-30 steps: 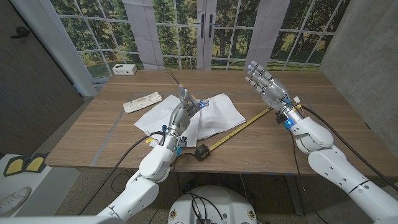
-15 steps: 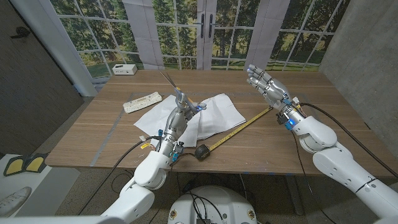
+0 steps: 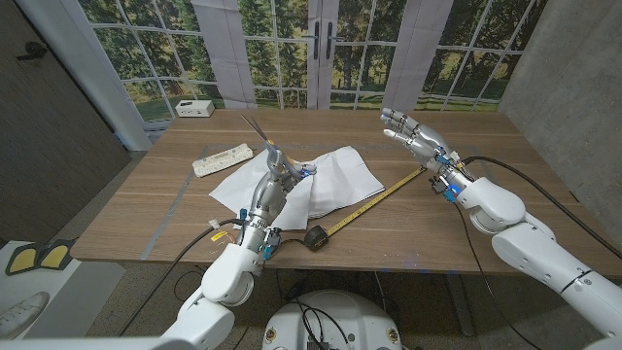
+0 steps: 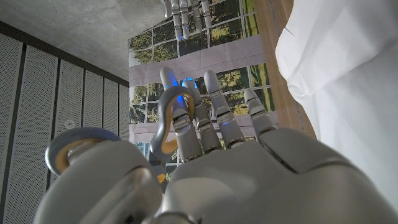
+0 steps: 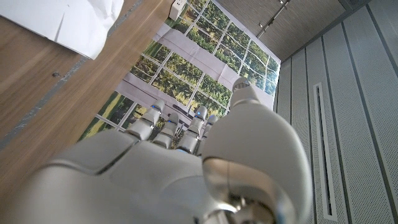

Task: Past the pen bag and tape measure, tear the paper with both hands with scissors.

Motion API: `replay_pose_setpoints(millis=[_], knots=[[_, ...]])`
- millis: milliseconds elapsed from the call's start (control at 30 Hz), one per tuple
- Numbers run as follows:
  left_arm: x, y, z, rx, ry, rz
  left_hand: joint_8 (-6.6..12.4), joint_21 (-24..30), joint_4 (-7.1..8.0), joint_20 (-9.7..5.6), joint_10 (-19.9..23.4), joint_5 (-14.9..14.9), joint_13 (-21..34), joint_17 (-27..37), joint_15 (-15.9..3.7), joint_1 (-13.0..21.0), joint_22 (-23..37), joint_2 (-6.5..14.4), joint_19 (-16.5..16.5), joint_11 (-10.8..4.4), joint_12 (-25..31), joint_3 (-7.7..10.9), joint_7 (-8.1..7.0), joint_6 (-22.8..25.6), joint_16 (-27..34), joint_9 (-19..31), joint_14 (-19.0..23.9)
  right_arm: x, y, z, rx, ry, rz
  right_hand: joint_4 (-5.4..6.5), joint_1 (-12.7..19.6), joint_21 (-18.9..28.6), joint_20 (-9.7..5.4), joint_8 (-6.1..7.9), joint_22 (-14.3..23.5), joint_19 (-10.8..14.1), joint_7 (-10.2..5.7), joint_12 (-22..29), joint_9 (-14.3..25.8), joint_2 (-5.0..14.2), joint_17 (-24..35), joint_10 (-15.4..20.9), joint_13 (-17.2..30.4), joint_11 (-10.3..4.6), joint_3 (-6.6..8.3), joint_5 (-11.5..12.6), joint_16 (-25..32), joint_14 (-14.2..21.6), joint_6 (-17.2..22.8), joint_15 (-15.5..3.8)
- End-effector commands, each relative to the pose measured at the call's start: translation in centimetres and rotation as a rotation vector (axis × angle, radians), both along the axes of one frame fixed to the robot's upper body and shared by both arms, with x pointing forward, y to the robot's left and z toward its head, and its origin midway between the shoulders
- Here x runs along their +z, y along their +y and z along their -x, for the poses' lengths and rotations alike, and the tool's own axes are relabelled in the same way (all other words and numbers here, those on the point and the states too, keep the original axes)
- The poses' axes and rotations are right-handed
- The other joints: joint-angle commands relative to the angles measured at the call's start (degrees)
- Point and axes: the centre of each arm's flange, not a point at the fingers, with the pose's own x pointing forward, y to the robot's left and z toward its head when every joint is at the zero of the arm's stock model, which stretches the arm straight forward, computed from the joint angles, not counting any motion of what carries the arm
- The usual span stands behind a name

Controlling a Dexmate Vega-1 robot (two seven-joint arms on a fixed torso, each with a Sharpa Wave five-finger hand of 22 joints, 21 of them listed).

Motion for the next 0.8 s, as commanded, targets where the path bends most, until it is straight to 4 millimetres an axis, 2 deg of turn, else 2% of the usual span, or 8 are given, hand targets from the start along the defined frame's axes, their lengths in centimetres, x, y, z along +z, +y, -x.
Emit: replay_pose_setpoints(millis=[33, 367, 400, 433, 467, 800], knots=[[-1.0, 0.4, 0.8, 0.006, 0.015, 0.024, 0.01, 0.0, 0.15, 0.02, 0.1, 0.3, 0.4, 0.2, -2.94, 0.4, 0.1, 0.3, -0.4, -0.27, 0.1, -0.07, 4.27, -4.3, 0.4, 0.2, -0.4, -0.3, 1.0, -1.2, -0.030, 0.012, 0.074, -0.27, 0.4, -0.1, -0.33, -0.49, 0.2, 0.5, -0.30, -0.1, 0.2, 0.00, 0.1, 0.1, 0.0, -0.40, 0.41, 0.2, 0.4, 0.5, -1.5, -8.13], [-2.0, 0.8, 1.0, -0.010, 0.039, 0.038, -0.22, -0.1, 0.27, 0.03, -0.2, 0.4, 0.2, 0.1, -2.92, 0.6, 0.1, 0.4, -0.6, -0.44, 0.1, -0.03, 4.16, -4.6, 0.3, 0.2, -0.7, -0.1, 3.2, -1.1, -0.148, -0.115, 0.284, -0.46, 0.8, -0.3, -0.81, -0.67, 0.2, 0.5, -0.79, -0.4, 0.1, 0.06, 0.1, -0.4, -0.6, -0.59, 0.81, 0.2, 0.6, 0.8, -2.4, -8.75], [-2.1, 0.8, 1.0, -0.013, 0.043, 0.040, -0.20, -0.1, 0.29, 0.03, -0.2, 0.5, 0.1, 0.1, -2.92, 0.6, 0.1, 0.5, -0.6, -0.27, 0.1, -0.03, 4.15, -4.6, 0.3, 0.2, -0.7, 0.1, 3.5, -1.0, -0.165, -0.138, 0.315, -0.49, 0.9, -0.4, -0.77, -0.77, 0.2, 0.5, -0.86, -0.1, 0.0, 0.04, 0.0, 0.5, -0.8, -0.52, 0.92, 0.2, 0.5, 0.6, -3.0, -8.71], [-2.2, 0.8, 0.9, -0.017, 0.048, 0.043, -0.21, -0.1, 0.31, 0.03, -0.2, 0.5, 0.2, 0.1, -2.99, 0.6, 0.1, 0.5, -0.7, -0.40, 0.1, -0.02, 4.22, -4.5, 0.3, 0.2, -0.6, 0.1, 3.7, -0.9, -0.190, -0.170, 0.346, -0.49, 1.0, -0.6, -1.02, -0.39, 0.2, 0.5, -0.88, 1.0, -0.1, -0.08, -0.3, 4.6, -1.3, -0.50, 1.18, 0.2, 0.8, 1.0, -3.3, -9.08], [-2.2, 0.7, 0.9, -0.020, 0.050, 0.041, -0.22, -0.1, 0.33, 0.03, -0.2, 0.5, 0.2, 0.0, -2.94, 0.7, 0.1, 0.5, -0.7, -0.25, 0.1, -0.01, 4.15, -4.5, 0.3, 0.2, -0.6, 0.2, 4.0, -0.8, -0.220, -0.204, 0.375, -0.47, 1.1, -0.6, -1.02, -0.34, 0.2, 0.6, -0.86, 1.0, -0.1, 0.11, -0.3, 5.0, -1.4, -0.58, 1.35, 0.2, 1.0, 1.5, -3.3, -9.27], [-2.3, 0.3, 0.7, -0.014, 0.048, 0.038, -0.23, -0.1, 0.55, 0.03, -0.5, 0.5, 0.4, 0.0, -2.97, 0.7, 0.1, 0.7, -0.8, -0.36, 0.3, -0.01, 4.22, -4.4, 0.3, 0.2, -0.6, -0.4, 5.8, -0.7, -0.267, -0.297, 0.510, -0.71, 1.6, -0.7, -1.58, -0.93, 0.2, 0.6, -0.80, 0.2, -0.3, -0.16, -0.5, 4.1, -2.2, -0.64, 1.58, 0.2, 0.9, 1.4, -5.4, -9.47]])
